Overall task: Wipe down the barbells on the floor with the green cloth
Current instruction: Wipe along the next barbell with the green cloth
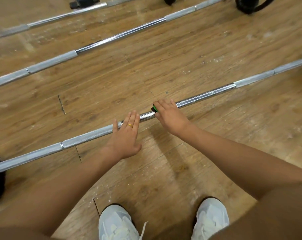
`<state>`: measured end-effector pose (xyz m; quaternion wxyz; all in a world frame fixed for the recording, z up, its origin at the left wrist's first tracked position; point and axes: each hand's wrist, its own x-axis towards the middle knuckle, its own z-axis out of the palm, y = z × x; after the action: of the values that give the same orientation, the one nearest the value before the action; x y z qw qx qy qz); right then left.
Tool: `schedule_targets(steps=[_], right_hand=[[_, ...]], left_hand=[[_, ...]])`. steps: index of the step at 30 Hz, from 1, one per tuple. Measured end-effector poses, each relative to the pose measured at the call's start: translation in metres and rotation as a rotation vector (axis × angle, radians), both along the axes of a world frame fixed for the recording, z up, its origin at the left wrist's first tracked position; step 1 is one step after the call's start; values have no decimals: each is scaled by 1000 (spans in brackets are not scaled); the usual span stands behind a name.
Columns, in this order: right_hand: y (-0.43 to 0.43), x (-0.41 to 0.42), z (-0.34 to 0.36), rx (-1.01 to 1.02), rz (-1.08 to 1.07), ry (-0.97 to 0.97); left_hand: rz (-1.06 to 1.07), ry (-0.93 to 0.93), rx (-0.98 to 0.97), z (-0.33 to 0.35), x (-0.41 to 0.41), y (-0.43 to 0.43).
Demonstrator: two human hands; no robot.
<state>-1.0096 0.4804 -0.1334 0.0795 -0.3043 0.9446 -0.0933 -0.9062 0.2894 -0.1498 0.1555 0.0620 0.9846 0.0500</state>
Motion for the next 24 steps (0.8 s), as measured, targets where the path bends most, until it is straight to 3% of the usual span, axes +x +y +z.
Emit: schedule_targets(steps=[8, 14, 24], right_hand=[[2, -4, -17, -134, 20, 101], [31, -23, -23, -255, -94, 104], [29, -21, -31, -331, -25, 260]], left_hand=[[130, 101, -26, -7, -5, 27], [26, 147, -70, -7, -21, 25], [79, 164, -125, -5, -13, 41]])
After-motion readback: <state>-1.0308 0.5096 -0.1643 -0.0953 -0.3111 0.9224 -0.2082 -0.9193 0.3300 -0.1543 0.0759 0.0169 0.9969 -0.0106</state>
